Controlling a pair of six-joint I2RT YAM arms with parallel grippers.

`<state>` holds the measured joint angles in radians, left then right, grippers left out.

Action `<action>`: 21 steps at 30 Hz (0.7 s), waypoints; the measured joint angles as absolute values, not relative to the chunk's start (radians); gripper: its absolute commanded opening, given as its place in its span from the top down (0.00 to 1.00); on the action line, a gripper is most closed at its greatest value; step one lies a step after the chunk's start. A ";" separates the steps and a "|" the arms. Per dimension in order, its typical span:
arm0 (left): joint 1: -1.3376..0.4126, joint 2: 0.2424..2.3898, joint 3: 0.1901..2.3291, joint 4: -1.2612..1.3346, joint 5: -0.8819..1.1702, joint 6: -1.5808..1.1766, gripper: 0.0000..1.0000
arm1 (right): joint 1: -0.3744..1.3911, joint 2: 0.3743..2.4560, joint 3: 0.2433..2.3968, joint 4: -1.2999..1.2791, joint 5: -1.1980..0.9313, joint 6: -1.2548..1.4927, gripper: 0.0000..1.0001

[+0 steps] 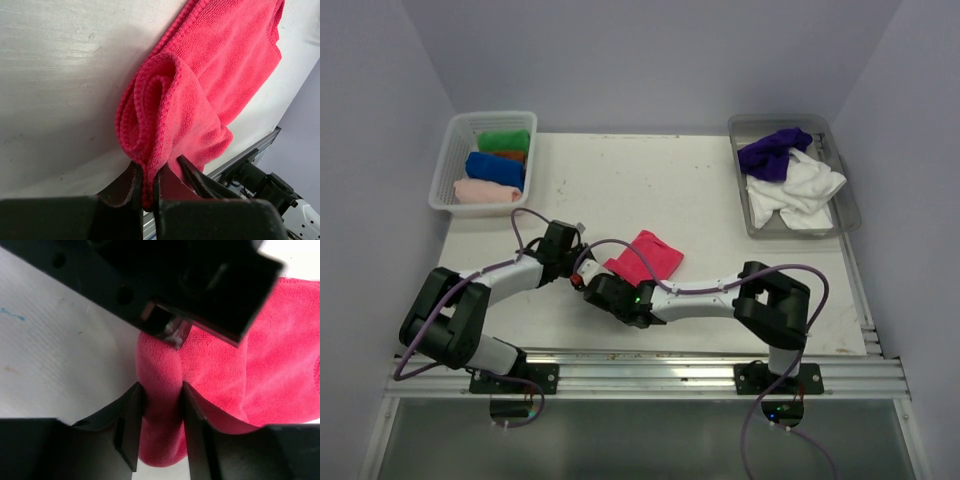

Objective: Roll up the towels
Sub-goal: Roll the towel

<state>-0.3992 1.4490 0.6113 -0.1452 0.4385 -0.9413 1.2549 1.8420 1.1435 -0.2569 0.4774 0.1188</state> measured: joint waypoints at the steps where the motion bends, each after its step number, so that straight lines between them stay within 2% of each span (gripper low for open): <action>1: -0.399 1.449 0.611 -0.149 0.438 -0.939 1.00 | 1.256 1.855 1.143 -0.253 0.487 0.111 0.78; 4: -0.399 1.446 0.611 -0.155 0.438 -0.931 1.00 | 1.256 1.863 1.143 -0.243 0.507 0.100 1.00; 5: -0.399 1.441 0.611 -0.156 0.437 -0.928 1.00 | 1.254 1.860 1.143 -0.240 0.505 0.096 1.00; 8: -0.399 1.411 0.611 -0.160 0.435 -0.912 0.72 | 1.242 1.843 1.138 -0.232 0.468 0.097 1.00; 9: -0.398 1.400 0.611 -0.162 0.434 -0.901 0.56 | 1.234 1.831 1.134 -0.231 0.442 0.100 1.00; 11: -0.396 1.380 0.612 -0.168 0.432 -0.886 0.43 | 1.213 1.803 1.128 -0.231 0.387 0.114 1.00; 12: -0.393 1.370 0.612 -0.175 0.430 -0.873 0.32 | 1.197 1.790 1.127 -0.231 0.344 0.125 1.00; 14: -0.385 1.355 0.612 -0.189 0.427 -0.858 0.26 | 1.169 1.773 1.126 -0.227 0.277 0.151 1.00; 21: -0.286 1.277 0.612 -0.241 0.416 -0.818 0.29 | 1.040 1.705 1.030 -0.165 0.002 0.269 1.00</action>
